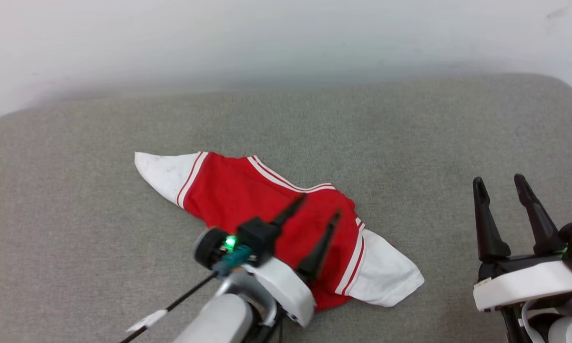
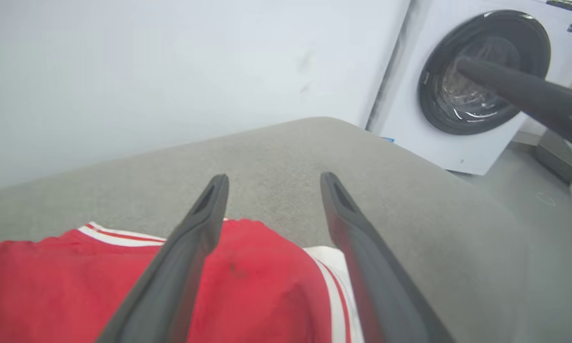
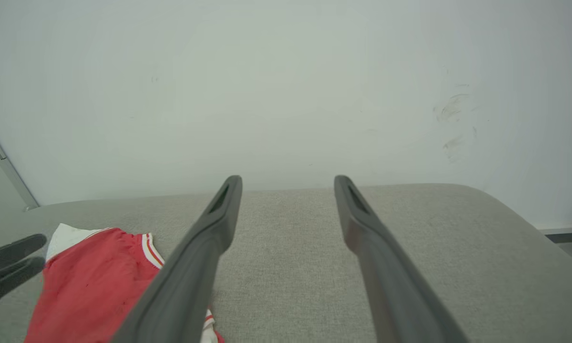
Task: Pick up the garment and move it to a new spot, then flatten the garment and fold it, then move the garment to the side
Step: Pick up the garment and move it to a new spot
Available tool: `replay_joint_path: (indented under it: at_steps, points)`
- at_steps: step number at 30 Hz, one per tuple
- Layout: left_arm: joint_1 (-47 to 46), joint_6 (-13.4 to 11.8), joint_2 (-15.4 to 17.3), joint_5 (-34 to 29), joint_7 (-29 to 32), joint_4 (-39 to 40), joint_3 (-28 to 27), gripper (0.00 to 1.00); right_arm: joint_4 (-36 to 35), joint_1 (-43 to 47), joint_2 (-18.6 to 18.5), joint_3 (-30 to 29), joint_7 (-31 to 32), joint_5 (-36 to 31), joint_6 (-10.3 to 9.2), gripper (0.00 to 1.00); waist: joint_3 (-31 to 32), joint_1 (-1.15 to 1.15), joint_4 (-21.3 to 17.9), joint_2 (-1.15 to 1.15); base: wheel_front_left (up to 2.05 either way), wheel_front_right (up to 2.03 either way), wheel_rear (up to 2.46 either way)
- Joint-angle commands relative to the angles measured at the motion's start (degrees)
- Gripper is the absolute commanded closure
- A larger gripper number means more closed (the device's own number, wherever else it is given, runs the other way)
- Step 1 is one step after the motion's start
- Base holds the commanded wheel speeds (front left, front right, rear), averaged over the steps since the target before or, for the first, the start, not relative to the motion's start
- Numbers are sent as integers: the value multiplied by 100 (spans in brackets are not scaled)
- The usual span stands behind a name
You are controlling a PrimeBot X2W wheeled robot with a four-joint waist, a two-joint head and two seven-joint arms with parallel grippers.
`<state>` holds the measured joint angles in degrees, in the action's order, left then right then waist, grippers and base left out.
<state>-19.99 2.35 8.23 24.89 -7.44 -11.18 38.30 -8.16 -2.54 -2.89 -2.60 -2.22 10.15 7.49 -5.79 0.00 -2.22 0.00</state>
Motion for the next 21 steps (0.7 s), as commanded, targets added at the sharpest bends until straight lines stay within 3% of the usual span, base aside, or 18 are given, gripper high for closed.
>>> replay_joint_path:
  at_steps: [1, 2, 3, 6, 11, 21]
  points:
    - [122, -206, 90, -33, -175, 61, -190, 0, -27, 119, 3, -24, 58, -50, 0, 0, 175, 0, 36, 0, 0, 0, 0]
    - [122, -206, 90, -33, -175, 61, -190, 0, -27, 119, 3, -24, 58, -50, 0, 0, 175, 0, 36, 0, 0, 0, 0]
    - [178, -425, 167, 7, -335, 79, -435, 0, -58, 180, 4, -54, 116, -80, 0, 0, 257, 0, 59, 0, 0, 0, 0]
    - [311, -733, 316, 55, -502, 55, -818, 0, -100, 285, 4, -84, 191, -91, 0, 0, 368, 0, 96, 0, 0, 0, 0]
    - [620, -1082, 643, 121, -683, 97, -1401, 0, -143, 440, 4, -85, 337, -92, 0, 0, 479, 0, 160, 0, 0, 0, 0]
    - [1245, -1313, 1144, 99, -756, 485, -1970, 0, -189, 645, 4, -37, 519, -92, 0, 0, 617, 0, 245, 0, 0, 0, 0]
